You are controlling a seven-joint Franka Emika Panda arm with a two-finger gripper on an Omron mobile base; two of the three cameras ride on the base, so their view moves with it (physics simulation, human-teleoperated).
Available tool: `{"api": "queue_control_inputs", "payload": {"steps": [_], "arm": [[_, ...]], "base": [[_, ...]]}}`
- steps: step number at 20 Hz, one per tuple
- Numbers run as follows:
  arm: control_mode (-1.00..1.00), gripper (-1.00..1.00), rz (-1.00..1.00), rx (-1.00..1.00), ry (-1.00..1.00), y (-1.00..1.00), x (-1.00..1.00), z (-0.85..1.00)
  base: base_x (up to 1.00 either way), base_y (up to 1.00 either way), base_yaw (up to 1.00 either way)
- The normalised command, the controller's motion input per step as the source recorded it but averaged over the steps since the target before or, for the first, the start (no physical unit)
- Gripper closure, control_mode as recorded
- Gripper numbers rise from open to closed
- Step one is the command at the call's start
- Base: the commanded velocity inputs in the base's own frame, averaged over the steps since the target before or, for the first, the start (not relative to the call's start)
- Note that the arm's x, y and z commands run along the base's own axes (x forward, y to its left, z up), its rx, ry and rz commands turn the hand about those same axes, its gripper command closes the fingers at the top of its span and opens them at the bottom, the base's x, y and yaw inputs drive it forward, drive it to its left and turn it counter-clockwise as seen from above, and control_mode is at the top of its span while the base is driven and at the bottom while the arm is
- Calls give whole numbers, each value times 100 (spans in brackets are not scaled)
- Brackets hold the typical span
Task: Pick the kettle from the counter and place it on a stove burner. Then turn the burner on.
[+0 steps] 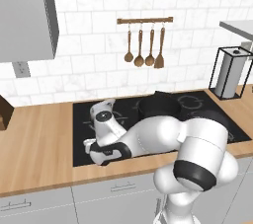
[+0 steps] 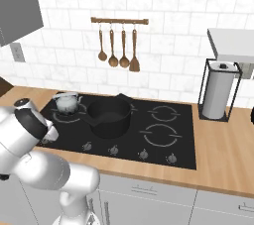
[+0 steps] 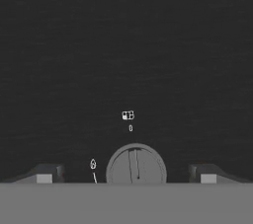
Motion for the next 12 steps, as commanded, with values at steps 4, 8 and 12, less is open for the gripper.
{"api": "queue_control_inputs", "payload": {"steps": [4,8,12], "arm": [[-100,100,0,0,0,0,0,-4],[-100,100,0,0,0,0,0,0],[-100,100,0,0,0,0,0,0]], "base": [[0,0,0],[0,0,0],[0,0,0]]}}
